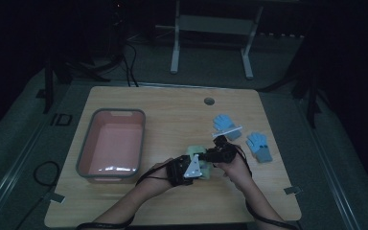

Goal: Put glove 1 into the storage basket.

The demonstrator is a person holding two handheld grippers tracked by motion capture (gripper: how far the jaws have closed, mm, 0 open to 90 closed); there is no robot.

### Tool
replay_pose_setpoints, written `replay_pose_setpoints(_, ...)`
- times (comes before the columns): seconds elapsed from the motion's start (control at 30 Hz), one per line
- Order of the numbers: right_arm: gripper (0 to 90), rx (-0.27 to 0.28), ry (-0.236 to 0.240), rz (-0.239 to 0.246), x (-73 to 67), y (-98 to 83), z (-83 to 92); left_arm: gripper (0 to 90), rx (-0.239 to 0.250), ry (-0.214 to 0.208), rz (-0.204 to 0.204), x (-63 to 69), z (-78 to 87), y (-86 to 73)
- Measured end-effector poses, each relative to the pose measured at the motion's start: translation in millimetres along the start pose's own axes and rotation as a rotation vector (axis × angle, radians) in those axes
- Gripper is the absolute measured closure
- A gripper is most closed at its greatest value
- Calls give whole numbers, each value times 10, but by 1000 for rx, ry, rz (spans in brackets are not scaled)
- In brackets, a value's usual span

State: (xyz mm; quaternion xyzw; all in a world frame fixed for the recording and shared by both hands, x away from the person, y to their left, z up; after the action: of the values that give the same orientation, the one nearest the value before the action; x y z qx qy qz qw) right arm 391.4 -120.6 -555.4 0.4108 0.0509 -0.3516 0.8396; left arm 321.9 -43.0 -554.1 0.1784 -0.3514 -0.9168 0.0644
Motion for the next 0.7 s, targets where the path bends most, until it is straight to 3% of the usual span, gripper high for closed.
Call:
replay_pose_setpoints(0.3,701,45,24,6,-192,256,83,743,-10,44,-27,-114,323,70)
replay_pose_setpoints(0.7,701,64,24,59,-468,624,70,744,-28,54,-26,-308,689,35)
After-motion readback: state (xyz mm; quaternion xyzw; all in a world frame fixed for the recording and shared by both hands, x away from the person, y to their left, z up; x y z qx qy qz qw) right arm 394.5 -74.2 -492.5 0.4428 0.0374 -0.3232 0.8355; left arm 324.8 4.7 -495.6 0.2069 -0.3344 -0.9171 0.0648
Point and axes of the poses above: each handheld gripper's, and its own axes: z roughly backward along the jaws, y roughly out of its top, x roughly to its right, the point moved 8 cm from there along -z, roughly forward along the jaws
